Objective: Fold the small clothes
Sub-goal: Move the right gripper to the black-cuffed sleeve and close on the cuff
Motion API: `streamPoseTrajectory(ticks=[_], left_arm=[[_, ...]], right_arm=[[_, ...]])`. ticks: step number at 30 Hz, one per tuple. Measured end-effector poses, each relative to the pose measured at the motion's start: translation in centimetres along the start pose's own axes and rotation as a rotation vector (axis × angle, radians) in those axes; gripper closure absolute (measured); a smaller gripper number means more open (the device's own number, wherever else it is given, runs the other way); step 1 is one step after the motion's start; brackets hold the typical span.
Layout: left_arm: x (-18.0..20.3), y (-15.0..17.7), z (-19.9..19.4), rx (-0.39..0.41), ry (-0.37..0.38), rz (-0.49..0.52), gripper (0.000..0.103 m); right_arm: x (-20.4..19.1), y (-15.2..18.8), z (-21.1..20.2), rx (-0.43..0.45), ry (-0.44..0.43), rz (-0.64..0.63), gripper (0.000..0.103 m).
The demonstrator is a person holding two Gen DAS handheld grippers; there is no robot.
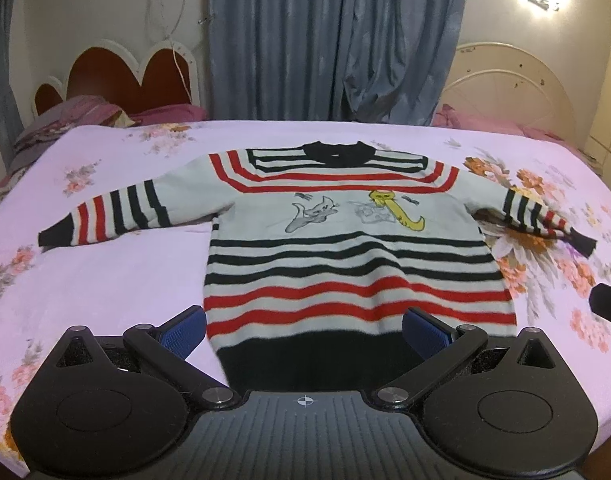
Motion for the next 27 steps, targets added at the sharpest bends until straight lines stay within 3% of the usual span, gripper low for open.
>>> streamPoseTrajectory(ticks=[14,18,27], left_arm=[[1.6,-1.8,8.8,-0.025,-0.052,-0.051,0.000],[2.5,-2.0,11.4,-0.028,-0.057,-0.064,0.000],[4.3,-1.6,17.0,-0.056,-0.060,-0.121,0.000]], right_arm=[[4.4,-0.9,8.7,-0.050,0.013,0.002,0.001],[6.0,-1.2,10.9,-0.058,0.012,0.012,0.010],[11.6,-0.8,16.2,-0.104,0.069,0.076,0.019]])
Point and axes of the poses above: each gripper's, at about its wrist camera, not at the fingertips, and z roughly the way its jaws point, x to its right, y to its underside, the point moved 2 cm from there along z, roughly the way its jaws point, and after that the axes turned 15 degrees about x, right-handed, at the moved point
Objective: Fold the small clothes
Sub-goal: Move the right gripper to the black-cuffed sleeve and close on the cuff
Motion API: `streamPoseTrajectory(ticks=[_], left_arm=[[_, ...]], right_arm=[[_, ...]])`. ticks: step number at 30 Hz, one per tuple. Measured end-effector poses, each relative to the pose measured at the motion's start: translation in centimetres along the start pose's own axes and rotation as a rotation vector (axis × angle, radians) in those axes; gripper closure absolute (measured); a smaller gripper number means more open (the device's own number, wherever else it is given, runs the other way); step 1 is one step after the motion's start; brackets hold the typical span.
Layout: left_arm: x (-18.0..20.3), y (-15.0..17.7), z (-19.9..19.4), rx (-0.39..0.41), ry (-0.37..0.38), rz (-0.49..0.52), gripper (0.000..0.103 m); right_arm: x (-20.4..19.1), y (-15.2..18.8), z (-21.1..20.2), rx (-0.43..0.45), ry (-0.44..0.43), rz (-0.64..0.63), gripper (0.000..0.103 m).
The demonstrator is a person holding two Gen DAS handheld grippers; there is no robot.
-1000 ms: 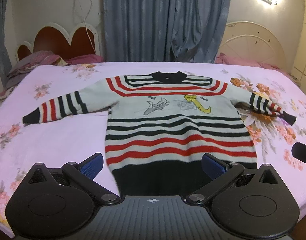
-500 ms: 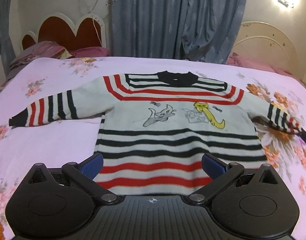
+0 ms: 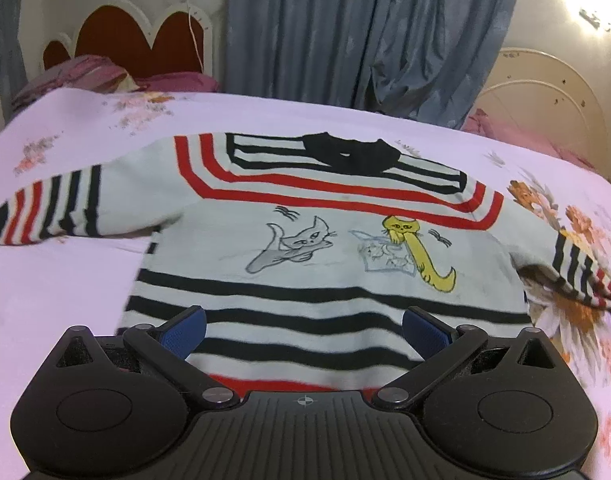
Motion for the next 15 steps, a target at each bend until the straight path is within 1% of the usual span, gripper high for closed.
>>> streamPoseTrajectory(ticks=[3,6,9,15], left_arm=[[0.9,0.1,1.6,0.008,-0.020,0.019,0.000],[1.9,0.2,3.3,0.003,-0.032,0.059,0.000],[2.4,0.1,4.9,-0.015,-0.041,0.071,0.000],[2.8,-0.3,7.6,-0.021,-0.073,0.091,0.000]], right_arm=[[2.4,0.1,2.0,-0.029,0.024,0.046,0.022],[4.9,0.1,4.1,-0.057,0.058,0.091,0.022],[7.2,0.1,6.0,-0.075,0.093,0.118,0.024],[10.9,0.2,9.8,-0.106,0.152,0.178,0.026]])
Point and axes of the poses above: each gripper's, at about its wrist camera, not at the fingertips, and z roughly the way its jaws point, x to its right, y to its underside, the point moved 2 cm from there along z, roughly the way its jaws point, and after that the axes turned 15 degrees about x, right-handed, at the moved point
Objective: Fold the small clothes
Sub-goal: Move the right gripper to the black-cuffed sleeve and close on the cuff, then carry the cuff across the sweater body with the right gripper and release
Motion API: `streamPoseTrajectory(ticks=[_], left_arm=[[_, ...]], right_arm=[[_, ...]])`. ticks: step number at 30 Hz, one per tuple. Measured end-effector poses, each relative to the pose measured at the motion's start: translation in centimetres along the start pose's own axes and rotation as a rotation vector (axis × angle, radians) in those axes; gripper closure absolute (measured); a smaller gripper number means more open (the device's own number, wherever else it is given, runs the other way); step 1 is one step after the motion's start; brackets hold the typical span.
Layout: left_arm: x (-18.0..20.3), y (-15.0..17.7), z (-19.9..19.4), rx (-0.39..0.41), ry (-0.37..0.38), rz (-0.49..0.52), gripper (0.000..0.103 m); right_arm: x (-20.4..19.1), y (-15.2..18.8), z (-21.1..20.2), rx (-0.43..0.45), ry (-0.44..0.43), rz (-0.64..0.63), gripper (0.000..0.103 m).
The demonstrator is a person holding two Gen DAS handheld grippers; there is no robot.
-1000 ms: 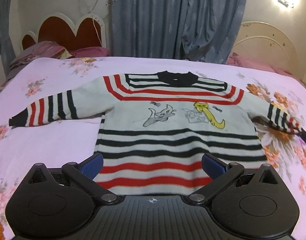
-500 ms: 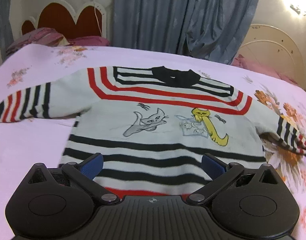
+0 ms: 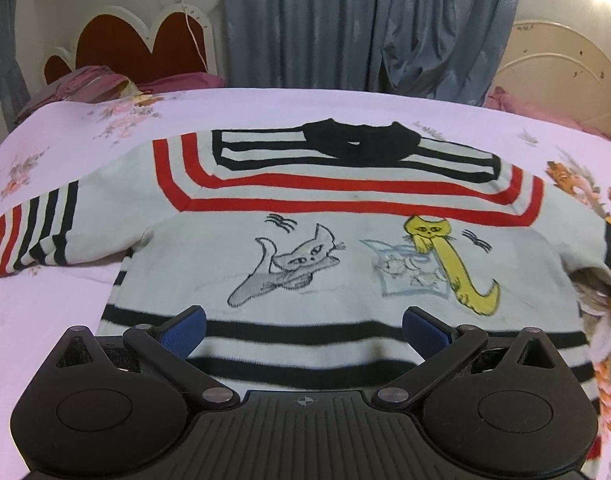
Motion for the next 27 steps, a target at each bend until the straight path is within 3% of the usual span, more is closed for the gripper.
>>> streamPoseTrajectory(ticks=[6,14,16,17,18,27], left_arm=[[0.1,-0.7,2.5,-0.006,-0.015,0.006,0.000],[-0.4,-1.4,4.7,-0.007,-0.033,-0.007,0.000],[-0.5,-1.6,4.9,-0.006,-0.028,-0.013,0.000],[-0.6,-1.6,4.9,-0.007,-0.027,-0.014,0.000],[-0.6,-1.7,5.0,-0.009,-0.029,-0.013,0.000],[-1.0,-1.8,5.4,-0.014,-0.023,-0.019,0.000]], right_arm=[[2.2,-0.6,3.3,-0.018,0.029,0.090,0.026],[4.8,-2.3,5.7,0.038,0.082,0.217,0.027],[5.5,-2.4,6.4,0.038,0.100,0.243,0.036],[5.9,-2.4,6.7,0.038,0.113,0.255,0.048],[6.1,-2.4,6.8,0.042,0.119,0.266,0.052],[5.5,-2.8,6.6,0.110,0.143,0.216,0.078]])
Point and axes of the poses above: each gripper's, at about its wrist camera, not at the fingertips, and z roughly the way its jaws point, x to its right, y to its underside, the point moved 2 cm from there along z, roughly the way its jaws point, and after that the axes turned 15 degrees about x, right-handed, at the moved point
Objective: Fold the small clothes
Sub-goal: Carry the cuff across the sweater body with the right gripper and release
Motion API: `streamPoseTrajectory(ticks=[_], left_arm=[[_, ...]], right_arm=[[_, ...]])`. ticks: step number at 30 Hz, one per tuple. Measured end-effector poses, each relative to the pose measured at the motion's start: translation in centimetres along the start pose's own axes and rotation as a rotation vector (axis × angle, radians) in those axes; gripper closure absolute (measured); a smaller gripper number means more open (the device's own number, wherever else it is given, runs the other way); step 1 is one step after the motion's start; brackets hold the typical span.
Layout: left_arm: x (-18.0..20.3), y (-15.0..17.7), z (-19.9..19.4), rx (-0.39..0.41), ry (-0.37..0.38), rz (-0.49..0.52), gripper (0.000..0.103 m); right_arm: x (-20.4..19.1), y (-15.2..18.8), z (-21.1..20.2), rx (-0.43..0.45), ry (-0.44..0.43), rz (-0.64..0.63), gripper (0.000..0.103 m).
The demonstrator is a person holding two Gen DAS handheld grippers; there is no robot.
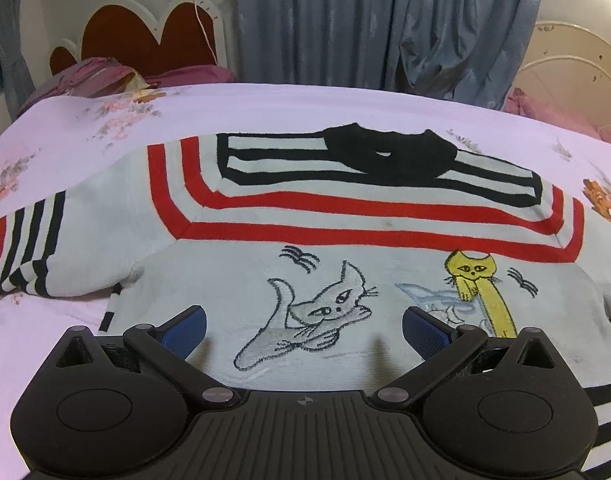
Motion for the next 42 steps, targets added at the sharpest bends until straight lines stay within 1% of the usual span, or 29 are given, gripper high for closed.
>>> streamPoseTrajectory(ticks=[3,6,9,12,14,16,19,20,22,23,24,25,27,28,29,30,32,34,36,38,39,40,42], left_arm=[[-0.1,-0.1,-0.3,0.012,0.010,0.007,0.000],[-0.4,-0.4,-0.5,0.021,0.014,0.007,0.000],[-1.1,-0.9,-0.9,0.039,0.011,-0.004,0.000],[-2.1,-1.4,-1.5,0.060,0.011,-0.023,0.000],[-2.9,-1.7,-1.9,0.071,0.015,-0.037,0.000],[-3.7,-2.0,-2.3,0.086,0.025,-0.045,0.000],[-5.0,-2.4,-2.8,0.113,0.040,-0.060,0.000],[-5.5,-2.5,-2.8,0.118,0.047,-0.066,0.000],[-6.3,-2.5,-2.4,0.107,0.061,-0.091,0.000],[-6.7,-2.4,-2.0,0.092,0.077,-0.113,0.000],[-6.9,-2.3,-1.5,0.072,0.096,-0.136,0.000],[-7.1,-2.2,-1.0,0.050,0.115,-0.157,0.000],[-7.0,-1.9,0.2,0.010,0.158,-0.186,0.000],[-6.8,-1.7,0.8,-0.012,0.180,-0.199,0.000],[-6.5,-1.5,1.3,-0.033,0.207,-0.215,0.000],[-6.0,-1.3,1.9,-0.050,0.239,-0.230,0.000],[-4.8,-0.9,3.1,-0.091,0.295,-0.248,0.000],[-3.3,-0.4,4.1,-0.124,0.356,-0.269,0.000],[-1.7,0.0,4.6,-0.132,0.417,-0.287,0.001],[-0.4,0.4,5.0,-0.139,0.452,-0.283,0.001],[0.1,0.6,5.2,-0.147,0.466,-0.280,0.003],[0.7,0.8,5.3,-0.144,0.482,-0.272,0.016],[1.3,1.0,5.5,-0.146,0.517,-0.271,0.033]], right_arm=[[-1.0,-0.4,-0.7,0.047,-0.011,-0.061,0.082],[-3.4,-1.0,-1.9,0.116,-0.050,-0.163,0.085],[-7.0,-1.4,-3.3,0.167,-0.128,-0.263,0.086],[-11.9,-0.6,-4.9,0.193,-0.251,-0.374,0.088],[-15.3,0.8,-5.8,0.180,-0.346,-0.429,0.089],[-19.0,2.8,-6.6,0.160,-0.443,-0.489,0.089],[-24.1,7.0,-7.4,0.110,-0.567,-0.585,0.089],[-25.6,8.7,-7.4,0.073,-0.605,-0.606,0.089],[-28.0,11.8,-7.1,-0.002,-0.651,-0.636,0.089],[-29.0,13.4,-6.7,-0.048,-0.665,-0.649,0.086],[-29.6,14.6,-6.4,-0.093,-0.678,-0.651,0.080],[-30.1,15.7,-6.2,-0.129,-0.684,-0.647,0.077],[-30.5,17.1,-6.3,-0.164,-0.670,-0.650,0.066],[-30.4,17.2,-6.6,-0.169,-0.663,-0.641,0.062],[-30.2,16.9,-7.0,-0.168,-0.662,-0.622,0.052],[-29.7,16.3,-7.5,-0.159,-0.660,-0.603,0.048],[-28.3,14.7,-8.1,-0.130,-0.631,-0.588,0.047],[-26.8,13.6,-8.8,-0.094,-0.585,-0.590,0.043],[-24.3,12.4,-9.3,-0.065,-0.535,-0.589,0.035],[-22.2,11.8,-9.7,-0.045,-0.492,-0.585,0.033],[-21.3,11.7,-9.8,-0.042,-0.468,-0.588,0.032],[-20.5,11.7,-9.7,-0.041,-0.442,-0.595,0.032],[-19.1,11.7,-9.1,-0.044,-0.394,-0.600,0.032]])
Point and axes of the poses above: each gripper's, at about its wrist camera, not at the fingertips, and z roughly the way its jaws point, x to its right, y to its underside, the point moved 2 cm from there along z, roughly the way its jaws point, and after that the axes turned 15 degrees about x, right-handed, at the moved point
